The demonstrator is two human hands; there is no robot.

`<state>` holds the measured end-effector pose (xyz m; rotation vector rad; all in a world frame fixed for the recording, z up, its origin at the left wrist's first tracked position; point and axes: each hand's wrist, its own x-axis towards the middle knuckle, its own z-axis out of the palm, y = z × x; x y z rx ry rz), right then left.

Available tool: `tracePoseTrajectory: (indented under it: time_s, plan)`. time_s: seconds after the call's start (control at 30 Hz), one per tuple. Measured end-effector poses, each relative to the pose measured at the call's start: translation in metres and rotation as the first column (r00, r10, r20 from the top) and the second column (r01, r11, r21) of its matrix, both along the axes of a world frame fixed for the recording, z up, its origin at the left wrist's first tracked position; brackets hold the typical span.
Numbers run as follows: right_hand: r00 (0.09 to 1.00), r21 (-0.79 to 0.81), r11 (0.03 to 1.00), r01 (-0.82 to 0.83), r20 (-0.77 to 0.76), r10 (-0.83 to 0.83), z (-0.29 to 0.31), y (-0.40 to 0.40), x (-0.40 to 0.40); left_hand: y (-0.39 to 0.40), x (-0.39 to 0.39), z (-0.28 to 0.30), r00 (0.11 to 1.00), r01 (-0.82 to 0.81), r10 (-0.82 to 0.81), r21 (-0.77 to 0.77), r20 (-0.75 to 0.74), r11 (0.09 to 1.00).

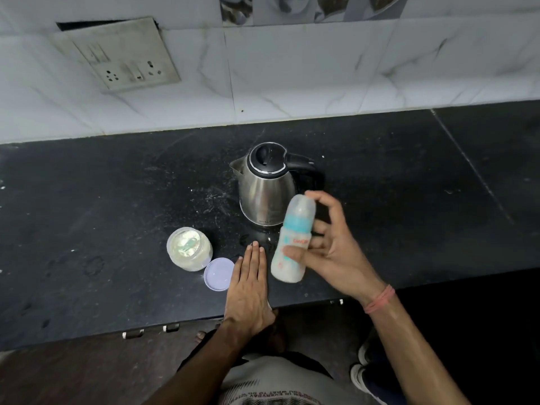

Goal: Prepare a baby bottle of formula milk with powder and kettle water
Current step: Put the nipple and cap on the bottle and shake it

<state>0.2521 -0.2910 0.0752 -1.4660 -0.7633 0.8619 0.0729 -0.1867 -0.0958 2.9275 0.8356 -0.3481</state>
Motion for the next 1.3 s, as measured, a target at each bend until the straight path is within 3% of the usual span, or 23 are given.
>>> tracePoseTrajectory:
  time_s: [0.07,0.17,0.23,0.27,0.33,0.4,0.5,0.57,0.63,0.73,0.77,0.83,0.9,0.97,1.0,1.1,1.13,1.2,1.3]
  plan:
    - [0.999,0.031,0.999,0.020,0.043,-0.021,-0.002,-0.001,-0.004,0.001,0.000,-0.005,1.000,0.000,0.000,0.001,0.019,1.000]
    - [0.944,0.222,0.919,0.326,-0.126,-0.304,0.001,0.007,-0.008,0.002,-0.002,-0.008,0.998,-0.007,0.007,-0.008,0.061,1.000]
    - [0.910,0.243,0.879,0.411,-0.166,-0.379,0.003,0.009,-0.005,0.002,-0.002,-0.008,0.998,-0.010,0.011,-0.017,0.064,1.000]
    - [0.928,0.212,0.905,0.369,-0.135,-0.347,0.005,0.008,-0.002,0.002,-0.002,-0.008,0.998,-0.010,0.011,-0.018,0.058,1.000]
    - [0.992,0.095,0.988,0.124,-0.032,-0.122,0.008,0.003,0.003,0.002,0.000,-0.008,0.999,-0.009,0.010,-0.016,0.042,1.000]
    - [1.000,0.080,0.997,0.002,-0.016,-0.001,0.011,-0.001,0.003,0.003,0.000,-0.007,0.999,-0.009,0.010,-0.022,0.034,1.000]
    - [0.948,0.252,0.920,0.300,-0.188,-0.257,0.015,0.003,0.001,0.002,-0.002,-0.007,0.999,-0.011,0.011,-0.012,0.035,1.000]
    - [0.903,0.275,0.868,0.414,-0.240,-0.355,0.013,0.007,0.000,0.001,-0.002,-0.007,0.999,-0.011,0.011,-0.004,0.030,1.000]
    - [0.944,0.201,0.927,0.318,-0.163,-0.288,0.012,0.004,0.000,0.001,-0.001,-0.006,1.000,-0.011,0.011,-0.008,-0.001,1.000]
    - [0.995,0.003,0.998,-0.071,0.077,0.070,0.007,-0.006,-0.003,0.002,0.000,-0.006,1.000,0.003,-0.004,-0.007,-0.018,1.000]
    - [0.989,-0.009,0.995,-0.102,0.108,0.102,0.006,-0.008,-0.003,0.002,0.000,-0.006,1.000,0.005,-0.005,-0.012,-0.022,1.000]
    - [0.999,0.099,0.994,0.041,0.010,-0.042,0.008,-0.005,-0.003,0.003,0.000,-0.005,1.000,0.004,-0.004,-0.012,-0.026,1.000]
    - [0.961,0.241,0.933,0.266,-0.144,-0.237,0.009,0.000,0.000,0.003,-0.002,-0.005,1.000,-0.002,0.002,-0.010,-0.002,1.000]
    - [0.935,0.280,0.893,0.351,-0.149,-0.321,0.011,0.002,0.004,0.002,-0.002,-0.004,1.000,-0.004,0.004,-0.022,0.017,1.000]
    - [0.947,0.260,0.911,0.320,-0.117,-0.299,0.012,0.001,0.005,0.002,-0.002,-0.004,1.000,-0.005,0.005,-0.025,0.020,1.000]
    - [0.999,0.098,0.995,-0.010,0.050,0.005,0.011,-0.004,0.005,0.001,-0.001,-0.005,1.000,-0.011,0.011,-0.017,0.009,1.000]
    - [0.996,0.088,0.995,-0.052,0.077,0.045,0.011,-0.005,0.003,0.001,-0.001,-0.005,1.000,-0.011,0.011,-0.018,0.000,1.000]
    - [0.994,0.224,0.969,0.107,-0.034,-0.102,0.014,-0.003,-0.002,0.001,0.000,-0.003,1.000,-0.011,0.011,-0.011,-0.011,1.000]
    - [0.886,0.369,0.806,0.462,-0.222,-0.406,0.013,0.005,-0.006,0.000,0.000,0.000,0.999,-0.017,0.017,0.000,-0.029,1.000]
